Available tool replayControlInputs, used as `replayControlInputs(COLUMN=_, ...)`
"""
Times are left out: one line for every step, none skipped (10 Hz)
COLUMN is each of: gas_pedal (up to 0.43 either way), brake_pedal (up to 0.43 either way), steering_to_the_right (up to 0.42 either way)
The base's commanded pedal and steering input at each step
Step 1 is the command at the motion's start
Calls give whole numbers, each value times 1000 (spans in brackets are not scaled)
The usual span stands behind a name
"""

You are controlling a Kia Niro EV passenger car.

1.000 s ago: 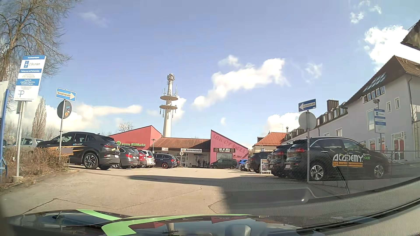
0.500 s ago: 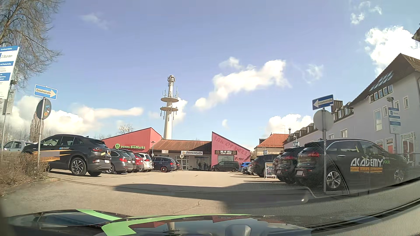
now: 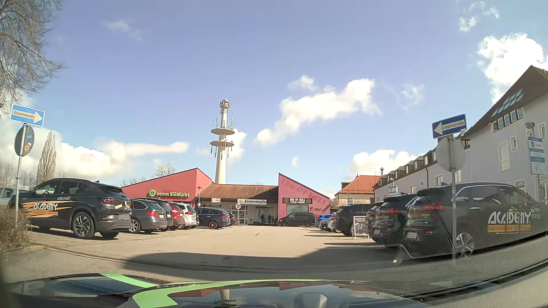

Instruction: Follow the waypoints while adhering to traffic rules and regulations

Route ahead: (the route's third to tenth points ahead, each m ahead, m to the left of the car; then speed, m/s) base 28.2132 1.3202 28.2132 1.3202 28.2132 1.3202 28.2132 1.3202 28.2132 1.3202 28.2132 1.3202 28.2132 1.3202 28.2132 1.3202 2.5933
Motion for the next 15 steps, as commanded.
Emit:
replayControlInputs(gas_pedal=299, brake_pedal=0, steering_to_the_right=-21)
replayControlInputs(gas_pedal=299, brake_pedal=0, steering_to_the_right=-21)
replayControlInputs(gas_pedal=299, brake_pedal=0, steering_to_the_right=-20)
replayControlInputs(gas_pedal=299, brake_pedal=0, steering_to_the_right=-20)
replayControlInputs(gas_pedal=287, brake_pedal=0, steering_to_the_right=-20)
replayControlInputs(gas_pedal=287, brake_pedal=0, steering_to_the_right=-20)
replayControlInputs(gas_pedal=287, brake_pedal=0, steering_to_the_right=-20)
replayControlInputs(gas_pedal=260, brake_pedal=0, steering_to_the_right=-20)
replayControlInputs(gas_pedal=240, brake_pedal=0, steering_to_the_right=-20)
replayControlInputs(gas_pedal=240, brake_pedal=0, steering_to_the_right=-20)
replayControlInputs(gas_pedal=240, brake_pedal=0, steering_to_the_right=-20)
replayControlInputs(gas_pedal=240, brake_pedal=0, steering_to_the_right=-20)
replayControlInputs(gas_pedal=228, brake_pedal=0, steering_to_the_right=-20)
replayControlInputs(gas_pedal=220, brake_pedal=0, steering_to_the_right=-20)
replayControlInputs(gas_pedal=209, brake_pedal=0, steering_to_the_right=-20)
